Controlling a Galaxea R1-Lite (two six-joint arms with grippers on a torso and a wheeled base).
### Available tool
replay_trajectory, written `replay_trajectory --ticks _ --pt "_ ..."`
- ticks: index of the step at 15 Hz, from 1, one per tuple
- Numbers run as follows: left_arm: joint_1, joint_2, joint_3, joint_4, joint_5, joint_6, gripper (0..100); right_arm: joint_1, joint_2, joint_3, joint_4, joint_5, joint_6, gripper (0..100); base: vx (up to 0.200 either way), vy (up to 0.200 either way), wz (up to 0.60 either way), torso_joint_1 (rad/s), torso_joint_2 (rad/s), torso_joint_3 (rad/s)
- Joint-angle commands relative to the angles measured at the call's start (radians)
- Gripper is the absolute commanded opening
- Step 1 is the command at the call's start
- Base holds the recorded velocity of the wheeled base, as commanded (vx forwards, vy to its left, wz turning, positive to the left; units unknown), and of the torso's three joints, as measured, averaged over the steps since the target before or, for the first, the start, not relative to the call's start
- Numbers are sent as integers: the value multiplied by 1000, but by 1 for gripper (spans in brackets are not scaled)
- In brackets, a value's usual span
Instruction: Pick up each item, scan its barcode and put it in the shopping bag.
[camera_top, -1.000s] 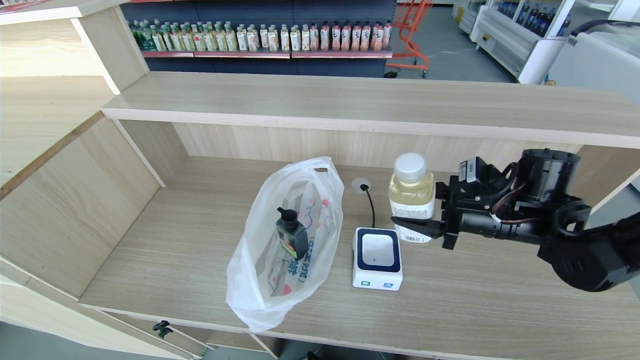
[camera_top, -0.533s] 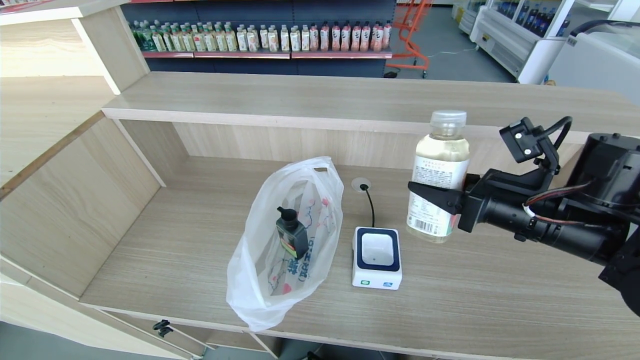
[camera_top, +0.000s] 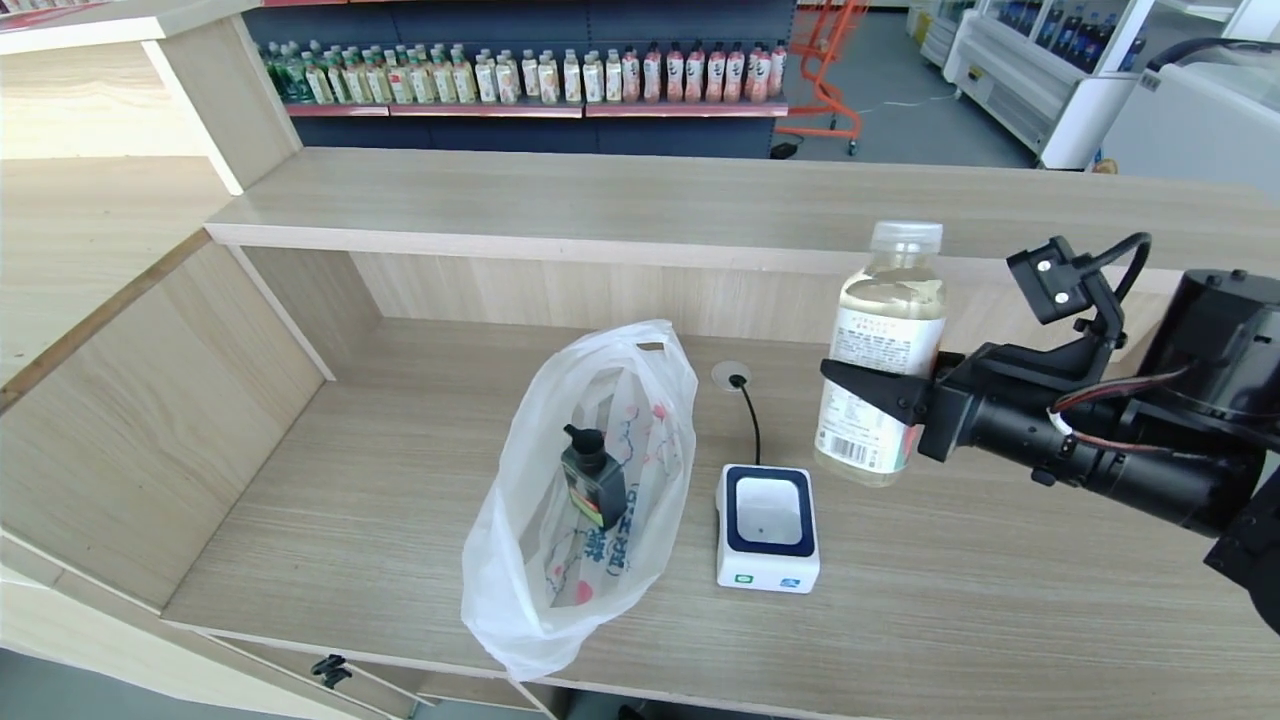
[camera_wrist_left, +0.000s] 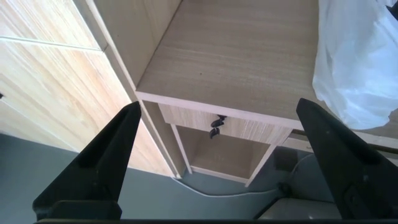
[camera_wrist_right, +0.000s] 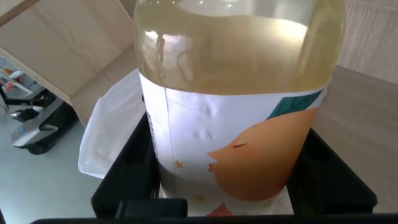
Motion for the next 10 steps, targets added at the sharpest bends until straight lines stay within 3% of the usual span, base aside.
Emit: replay_trajectory --ticks 1,10 --pt "-1 2 0 0 0 0 100 5 65 -34 9 -28 3 0 0 200 0 22 12 -7" --pt "-1 2 0 0 0 0 100 98 335 -242 17 -201 -3 0 0 0 0 0 0 0"
